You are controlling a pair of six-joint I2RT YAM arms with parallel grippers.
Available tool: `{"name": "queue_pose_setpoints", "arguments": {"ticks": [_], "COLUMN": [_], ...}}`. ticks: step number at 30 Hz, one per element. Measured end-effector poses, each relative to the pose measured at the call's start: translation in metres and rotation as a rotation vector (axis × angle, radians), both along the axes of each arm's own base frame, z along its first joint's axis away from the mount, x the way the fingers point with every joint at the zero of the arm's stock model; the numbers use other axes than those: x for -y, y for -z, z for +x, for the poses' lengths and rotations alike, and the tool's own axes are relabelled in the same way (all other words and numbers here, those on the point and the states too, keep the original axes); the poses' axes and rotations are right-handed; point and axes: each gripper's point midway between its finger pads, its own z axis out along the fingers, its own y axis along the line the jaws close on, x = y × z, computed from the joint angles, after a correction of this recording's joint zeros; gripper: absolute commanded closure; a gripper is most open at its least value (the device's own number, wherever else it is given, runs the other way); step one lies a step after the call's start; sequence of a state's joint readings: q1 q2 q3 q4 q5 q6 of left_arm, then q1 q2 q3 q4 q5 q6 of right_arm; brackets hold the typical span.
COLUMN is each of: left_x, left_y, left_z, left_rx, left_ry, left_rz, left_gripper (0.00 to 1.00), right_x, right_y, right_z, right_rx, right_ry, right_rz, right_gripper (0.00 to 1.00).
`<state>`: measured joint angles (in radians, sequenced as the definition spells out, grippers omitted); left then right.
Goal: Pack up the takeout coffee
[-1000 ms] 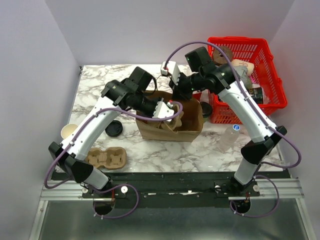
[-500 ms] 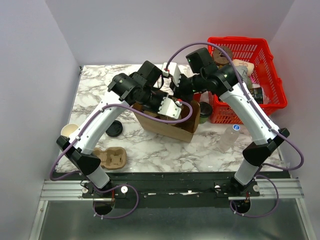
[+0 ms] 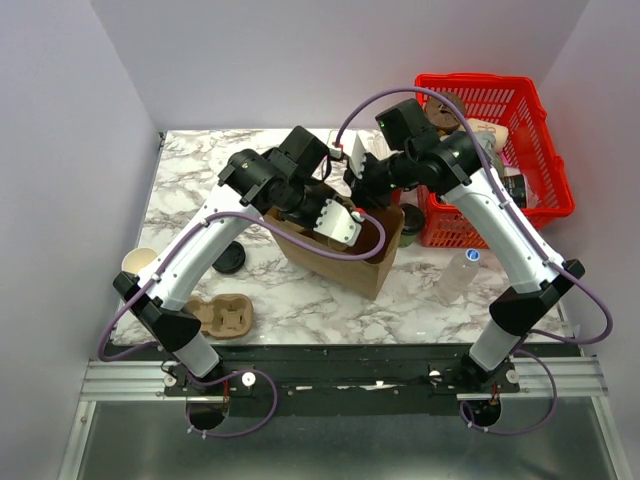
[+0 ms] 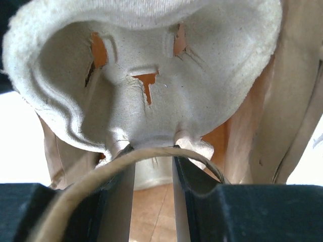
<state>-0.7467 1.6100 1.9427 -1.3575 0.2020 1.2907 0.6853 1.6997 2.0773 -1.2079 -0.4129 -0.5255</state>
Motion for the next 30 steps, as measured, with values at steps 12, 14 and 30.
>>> {"name": "queue_pose_setpoints", "arguments": {"ticks": [12, 14, 30], "left_x": [0.000, 0.000, 0.045], "left_y": [0.000, 0.000, 0.019], "left_z": [0.002, 0.003, -0.023], "left_rx": [0.050, 0.051, 0.047], "left_ry": [0.000, 0.004, 0.159], "left_rz": [0.047, 0.049, 0.087], "left_gripper": [1.00, 1.00, 1.00], "right_x": [0.006, 0.008, -0.011], "right_y": [0.001, 0.002, 0.023], "right_z": [-0.003, -0.001, 0.048], "right_rx": [-0.007, 0.003, 0.005], "right_ry": [-0.010, 0.004, 0.210], "right_rz": [-0.011, -0.021, -0.038], "right_gripper": [0.99, 0.99, 0.99]}}
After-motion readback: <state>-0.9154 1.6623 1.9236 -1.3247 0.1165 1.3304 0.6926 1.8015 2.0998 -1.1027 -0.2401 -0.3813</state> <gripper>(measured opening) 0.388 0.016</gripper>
